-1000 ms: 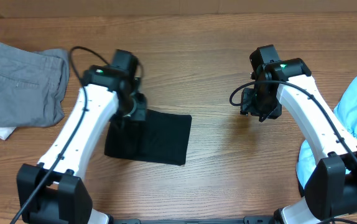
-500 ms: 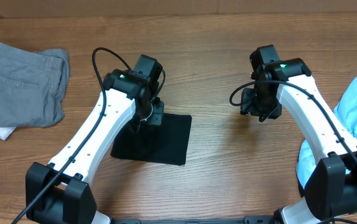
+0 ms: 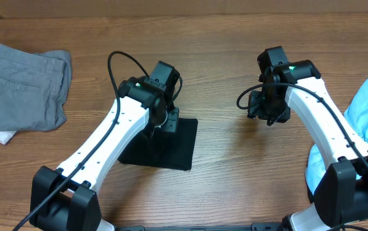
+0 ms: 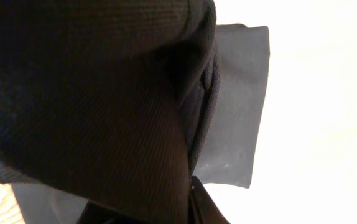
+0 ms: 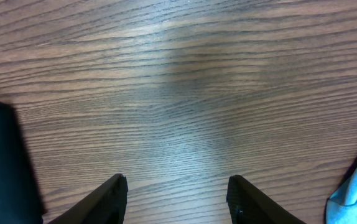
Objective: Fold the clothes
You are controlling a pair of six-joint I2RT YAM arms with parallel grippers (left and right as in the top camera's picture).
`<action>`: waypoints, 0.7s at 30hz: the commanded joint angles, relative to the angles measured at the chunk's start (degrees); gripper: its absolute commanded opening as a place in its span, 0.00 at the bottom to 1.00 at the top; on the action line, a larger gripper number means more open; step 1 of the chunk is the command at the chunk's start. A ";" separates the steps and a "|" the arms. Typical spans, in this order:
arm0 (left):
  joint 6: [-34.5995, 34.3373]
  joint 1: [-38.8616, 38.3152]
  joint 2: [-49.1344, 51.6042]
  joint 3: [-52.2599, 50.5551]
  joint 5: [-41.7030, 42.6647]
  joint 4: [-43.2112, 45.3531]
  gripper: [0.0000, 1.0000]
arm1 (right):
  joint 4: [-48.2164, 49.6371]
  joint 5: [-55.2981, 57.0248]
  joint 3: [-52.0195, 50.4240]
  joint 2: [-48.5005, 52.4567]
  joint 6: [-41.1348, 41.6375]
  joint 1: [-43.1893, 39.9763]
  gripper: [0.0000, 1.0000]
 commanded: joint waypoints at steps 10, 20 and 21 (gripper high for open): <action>-0.81 -2.58 0.35 -2.71 0.87 2.84 0.11 | 0.09 -0.02 0.85 -0.76 -0.33 -0.11 0.56; 0.28 -4.44 0.35 -2.69 3.23 3.50 0.50 | 0.07 -0.02 0.85 -0.76 -0.35 -0.13 0.57; 1.70 -4.39 0.33 -2.67 4.72 3.45 0.54 | 0.09 -0.02 0.85 -0.76 -0.35 -0.11 0.58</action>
